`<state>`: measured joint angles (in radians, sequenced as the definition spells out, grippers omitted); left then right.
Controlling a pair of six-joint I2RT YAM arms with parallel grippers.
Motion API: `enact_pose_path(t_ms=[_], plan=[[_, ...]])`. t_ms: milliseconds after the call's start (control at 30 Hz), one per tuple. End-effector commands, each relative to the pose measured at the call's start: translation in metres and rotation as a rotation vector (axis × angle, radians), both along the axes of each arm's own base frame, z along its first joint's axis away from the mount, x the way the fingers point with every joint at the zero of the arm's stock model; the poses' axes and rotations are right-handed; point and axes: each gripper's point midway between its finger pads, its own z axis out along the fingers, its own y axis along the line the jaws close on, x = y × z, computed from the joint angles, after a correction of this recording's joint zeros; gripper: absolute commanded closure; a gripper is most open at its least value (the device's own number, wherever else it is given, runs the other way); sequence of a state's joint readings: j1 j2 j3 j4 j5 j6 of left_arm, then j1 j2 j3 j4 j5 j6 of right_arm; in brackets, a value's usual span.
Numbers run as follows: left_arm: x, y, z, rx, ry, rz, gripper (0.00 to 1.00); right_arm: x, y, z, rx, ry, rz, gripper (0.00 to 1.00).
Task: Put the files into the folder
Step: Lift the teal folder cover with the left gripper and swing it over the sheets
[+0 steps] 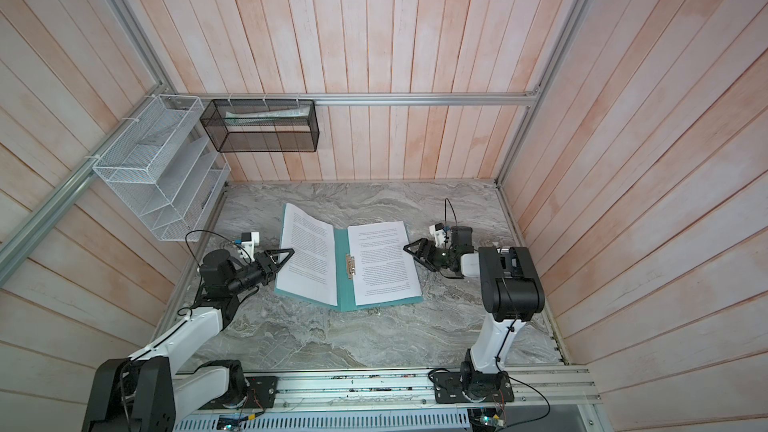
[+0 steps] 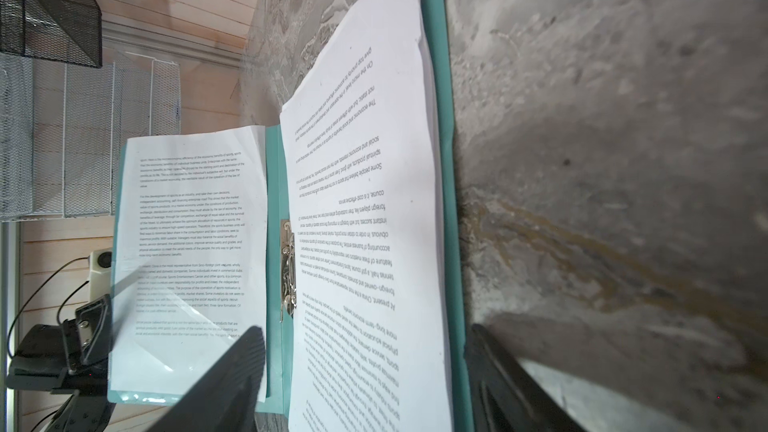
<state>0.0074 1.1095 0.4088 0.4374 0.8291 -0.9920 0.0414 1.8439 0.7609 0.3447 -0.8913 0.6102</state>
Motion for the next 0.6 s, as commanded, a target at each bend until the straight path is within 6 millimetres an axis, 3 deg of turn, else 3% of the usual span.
enact_pose_path(t_ms=[0, 233, 400, 567], plan=[[0.007, -0.006, 0.041, 0.010, -0.096, 0.002, 0.61, -0.035, 0.004, -0.037, -0.012, 0.198, 0.001, 0.21], [0.015, -0.026, 0.068, 0.028, -0.132, -0.018, 0.55, -0.041, 0.009, -0.033, 0.012, 0.195, -0.007, 0.21], [0.022, -0.054, 0.072, 0.027, -0.146, -0.080, 0.55, -0.048, 0.016, -0.034, 0.075, 0.202, -0.004, 0.22], [0.027, -0.088, 0.089, 0.019, -0.175, -0.132, 0.54, -0.052, 0.015, -0.033, 0.074, 0.182, -0.010, 0.22]])
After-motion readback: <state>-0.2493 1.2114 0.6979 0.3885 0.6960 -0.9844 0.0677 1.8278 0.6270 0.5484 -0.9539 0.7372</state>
